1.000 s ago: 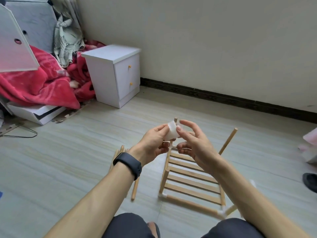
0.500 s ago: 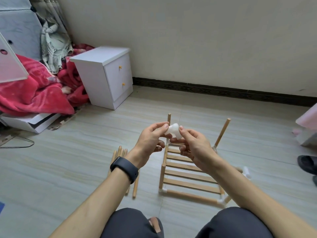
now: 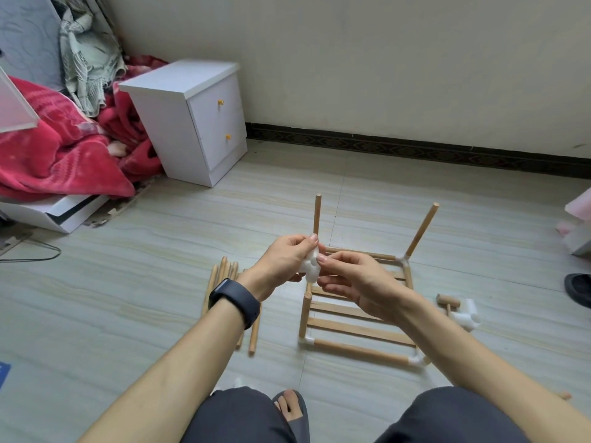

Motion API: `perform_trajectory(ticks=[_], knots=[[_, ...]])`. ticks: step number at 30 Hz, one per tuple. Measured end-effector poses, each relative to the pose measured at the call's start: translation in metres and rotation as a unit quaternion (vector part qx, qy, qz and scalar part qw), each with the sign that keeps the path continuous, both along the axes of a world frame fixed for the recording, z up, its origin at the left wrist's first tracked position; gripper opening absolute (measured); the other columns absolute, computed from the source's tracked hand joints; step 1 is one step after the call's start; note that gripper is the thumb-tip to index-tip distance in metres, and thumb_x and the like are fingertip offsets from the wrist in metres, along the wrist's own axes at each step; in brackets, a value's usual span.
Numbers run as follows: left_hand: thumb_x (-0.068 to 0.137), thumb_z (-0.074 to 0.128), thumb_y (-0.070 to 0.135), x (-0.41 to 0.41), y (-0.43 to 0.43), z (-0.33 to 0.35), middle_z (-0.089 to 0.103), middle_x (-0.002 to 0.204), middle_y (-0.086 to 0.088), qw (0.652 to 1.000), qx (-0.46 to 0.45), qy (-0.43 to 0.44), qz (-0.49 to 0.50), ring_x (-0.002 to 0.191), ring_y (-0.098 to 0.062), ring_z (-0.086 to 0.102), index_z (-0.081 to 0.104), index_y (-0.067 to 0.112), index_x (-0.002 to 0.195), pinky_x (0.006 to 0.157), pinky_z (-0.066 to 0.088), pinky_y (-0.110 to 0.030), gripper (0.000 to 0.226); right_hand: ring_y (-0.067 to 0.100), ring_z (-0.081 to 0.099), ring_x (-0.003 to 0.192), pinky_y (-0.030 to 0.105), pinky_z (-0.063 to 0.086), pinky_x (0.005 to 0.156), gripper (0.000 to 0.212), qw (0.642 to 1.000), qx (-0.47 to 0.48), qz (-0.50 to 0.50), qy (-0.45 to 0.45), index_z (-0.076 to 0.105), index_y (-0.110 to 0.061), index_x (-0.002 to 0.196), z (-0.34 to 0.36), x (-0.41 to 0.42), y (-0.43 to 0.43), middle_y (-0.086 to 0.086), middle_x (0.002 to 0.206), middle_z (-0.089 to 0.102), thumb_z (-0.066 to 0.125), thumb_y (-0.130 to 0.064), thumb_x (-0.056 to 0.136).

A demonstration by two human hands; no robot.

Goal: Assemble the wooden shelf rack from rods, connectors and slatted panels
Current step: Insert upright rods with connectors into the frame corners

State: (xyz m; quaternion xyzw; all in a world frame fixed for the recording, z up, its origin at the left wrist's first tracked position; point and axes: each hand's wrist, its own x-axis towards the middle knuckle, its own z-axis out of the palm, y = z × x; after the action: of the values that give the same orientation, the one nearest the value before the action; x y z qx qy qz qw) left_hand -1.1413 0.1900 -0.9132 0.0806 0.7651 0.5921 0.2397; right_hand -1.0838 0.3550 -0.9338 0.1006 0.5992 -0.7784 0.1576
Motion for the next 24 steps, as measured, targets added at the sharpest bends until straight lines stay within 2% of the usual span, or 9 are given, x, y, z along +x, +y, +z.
perform_trajectory(ticks=[5,8,11,14,18,20,24], knots=[[0.101,0.053,0.046,-0.012,0.002,-0.019,0.069,0.097,-0.002,0.998,-0.048,0.031,0.020,0.078,-0.013,0.063,0.066,0.017,0.115,0.060,0.050,-0.023,0.035,0.018,0.069,0.078,0.027,0.060,0.077,0.033,0.998,-0.043,0.015,-0.033,0.075,-0.004,0.108,-0.022,-0.009,-0.002,0.013,0.096,0.073,0.083,-0.022,0.082],[0.101,0.053,0.048,-0.019,0.000,-0.040,0.067,0.090,0.003,0.996,-0.062,0.027,0.051,0.075,-0.012,0.062,0.067,0.020,0.112,0.057,0.049,-0.022,0.033,0.021,0.070,0.080,0.029,0.061,0.080,0.028,0.998,-0.024,0.023,-0.055,0.073,-0.003,0.111,-0.038,-0.013,-0.004,0.011,0.099,0.073,0.076,-0.019,0.089],[0.102,0.052,0.045,-0.021,0.001,-0.068,0.065,0.084,0.003,0.993,-0.061,0.006,0.097,0.075,-0.017,0.061,0.069,0.019,0.107,0.059,0.048,-0.027,0.031,0.026,0.072,0.077,0.032,0.062,0.075,0.026,0.996,-0.034,-0.004,-0.080,0.068,-0.005,0.110,-0.053,-0.016,-0.008,0.013,0.100,0.072,0.076,-0.019,0.088],[0.102,0.052,0.041,-0.022,0.005,-0.091,0.064,0.082,0.002,0.988,-0.061,-0.002,0.144,0.077,-0.018,0.061,0.068,0.019,0.103,0.062,0.049,-0.030,0.027,0.026,0.072,0.075,0.028,0.059,0.066,0.031,0.996,-0.003,-0.032,-0.082,0.069,-0.002,0.109,-0.067,-0.017,-0.014,0.013,0.095,0.070,0.076,-0.027,0.090],[0.102,0.052,0.039,-0.027,0.010,-0.101,0.067,0.095,-0.003,0.981,-0.024,-0.028,0.188,0.085,-0.022,0.066,0.065,0.017,0.101,0.061,0.051,-0.029,0.025,0.026,0.075,0.084,0.028,0.060,0.074,0.025,0.993,-0.001,-0.085,-0.079,0.069,0.003,0.106,-0.080,-0.021,-0.011,0.017,0.092,0.075,0.072,-0.018,0.094],[0.099,0.057,0.037,-0.028,0.009,-0.102,0.070,0.103,-0.005,0.981,-0.017,-0.048,0.185,0.091,-0.025,0.069,0.065,0.017,0.101,0.063,0.050,-0.030,0.022,0.026,0.075,0.087,0.028,0.060,0.075,0.027,0.991,0.000,-0.096,-0.089,0.070,0.004,0.106,-0.081,-0.022,-0.007,0.017,0.092,0.076,0.072,-0.019,0.094],[0.095,0.065,0.040,-0.022,-0.001,-0.101,0.073,0.106,0.000,0.990,-0.018,-0.100,0.101,0.086,-0.015,0.070,0.068,0.020,0.107,0.067,0.048,-0.029,0.024,0.029,0.076,0.088,0.027,0.059,0.072,0.021,0.991,0.019,-0.091,-0.095,0.070,0.000,0.103,-0.085,-0.021,-0.006,0.017,0.091,0.076,0.074,-0.017,0.093]])
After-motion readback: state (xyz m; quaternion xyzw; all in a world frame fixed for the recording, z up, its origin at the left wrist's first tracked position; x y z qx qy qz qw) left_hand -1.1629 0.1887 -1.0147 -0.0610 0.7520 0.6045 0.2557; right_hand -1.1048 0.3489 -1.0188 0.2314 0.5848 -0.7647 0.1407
